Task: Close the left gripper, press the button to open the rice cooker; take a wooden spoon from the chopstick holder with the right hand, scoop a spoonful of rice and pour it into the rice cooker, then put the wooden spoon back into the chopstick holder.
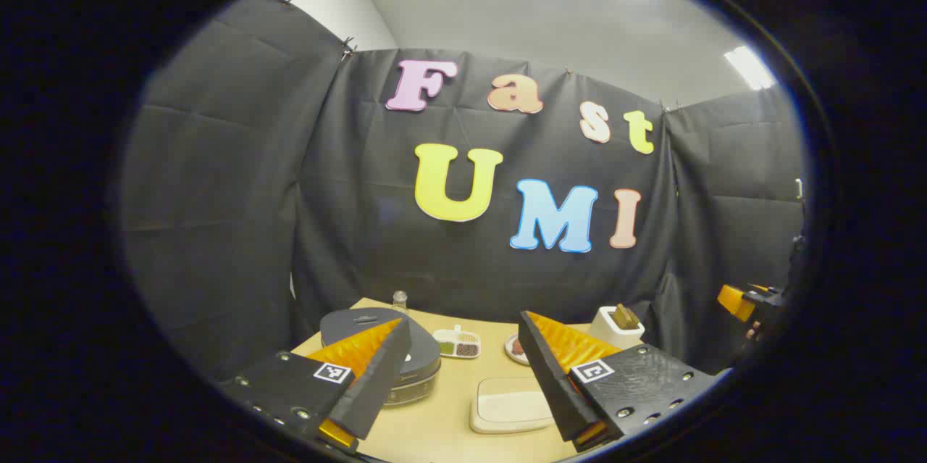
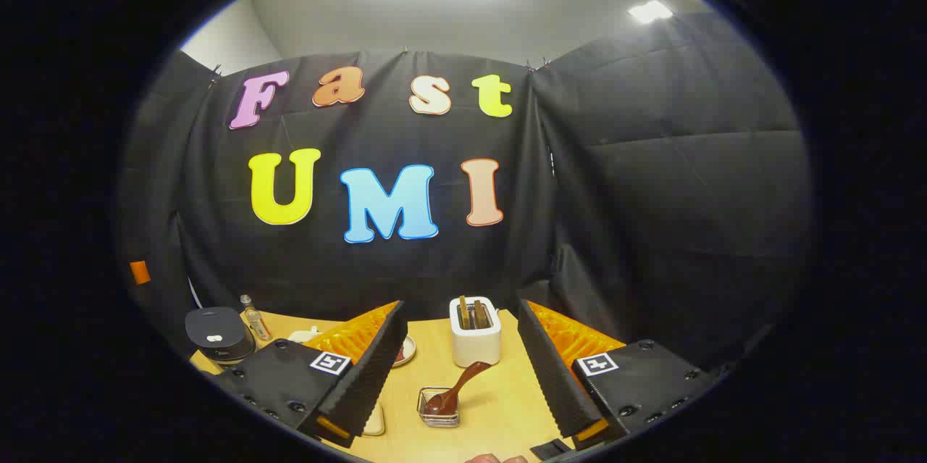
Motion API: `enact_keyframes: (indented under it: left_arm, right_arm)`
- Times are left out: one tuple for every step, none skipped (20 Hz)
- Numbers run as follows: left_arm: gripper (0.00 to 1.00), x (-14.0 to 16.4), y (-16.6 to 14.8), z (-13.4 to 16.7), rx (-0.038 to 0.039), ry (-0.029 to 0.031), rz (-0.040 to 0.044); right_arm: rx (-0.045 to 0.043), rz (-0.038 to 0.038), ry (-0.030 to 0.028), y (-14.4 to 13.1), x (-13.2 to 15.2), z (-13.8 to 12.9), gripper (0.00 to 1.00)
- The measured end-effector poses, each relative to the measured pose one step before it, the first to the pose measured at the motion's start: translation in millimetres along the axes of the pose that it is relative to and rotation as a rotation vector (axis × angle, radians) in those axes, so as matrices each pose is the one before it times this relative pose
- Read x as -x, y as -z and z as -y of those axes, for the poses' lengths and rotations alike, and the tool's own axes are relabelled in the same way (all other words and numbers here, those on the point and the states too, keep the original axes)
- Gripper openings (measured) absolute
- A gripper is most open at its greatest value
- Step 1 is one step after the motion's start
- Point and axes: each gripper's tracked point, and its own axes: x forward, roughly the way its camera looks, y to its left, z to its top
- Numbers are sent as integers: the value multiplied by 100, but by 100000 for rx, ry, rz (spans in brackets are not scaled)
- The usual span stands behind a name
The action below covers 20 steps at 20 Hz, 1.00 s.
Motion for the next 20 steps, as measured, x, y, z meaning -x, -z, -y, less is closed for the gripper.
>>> enact_keyframes:
  left_arm:
    - [92,-1,-338,419,-174,-1076,597]
    - [92,-181,235,416,270,-937,-988]
    - [93,36,263,639,832,267,-1409]
    - [94,111,34,906,265,1065,-456]
    - [94,129,146,329,-706,-759,-957]
    - [92,221,301,7,-983,-1401,-662]
    - [92,213,-135,204,-719,-1030,239]
    - [92,342,-250,405,36,-1015,597]
    - [92,384,-142,293,566,-998,341]
    - [92,413,38,211,998,-1134,466]
    - [92,388,-145,383,987,-210,466]
    - [94,389,38,116,345,-560,122]
    - [94,264,-198,-307,-588,-1520,208]
    - [92,260,-147,-364,-1142,-1516,449]
    - [92,121,-358,-399,-1459,-1084,581]
    - [92,40,-264,-434,-1486,-1439,607]
    - [92,-149,-170,-637,-814,-1466,400]
    - [94,-170,85,-420,344,-829,-94]
    - [92,-222,173,-299,1407,187,-856]
    - [92,-164,217,-310,1806,827,-727]
  right_arm:
    - [-464,-891,-1830,146,-525,143,98]
    - [-518,-774,-1713,84,-412,281,98]
    - [52,-452,-1253,-29,-407,331,98]
    - [1373,281,-118,-33,-413,753,97]
    - [1949,637,732,-112,-455,861,98]
    - [1183,352,-362,-24,-402,484,97]
    - [28,-158,-1663,63,-263,122,97]
    - [-602,-569,-2023,244,-174,-14,97]
    - [-653,-823,-1743,279,-219,96,97]
    - [-565,-930,-1669,335,-186,132,97]
    - [-446,-798,-1349,254,-119,77,98]
    - [-269,-498,-1023,231,52,125,98]
    - [-310,877,-543,-185,100,149,97]
    - [-67,1519,-117,-312,89,126,97]
    - [585,960,6,-213,121,-7,98]
    - [815,558,-208,-6,79,-174,97]
    - [981,482,-355,-203,28,-321,97]
    - [1045,777,-121,-256,20,-197,97]
    - [434,358,413,-248,-6,-285,98]
    - [-219,368,513,-93,-7,-272,98]
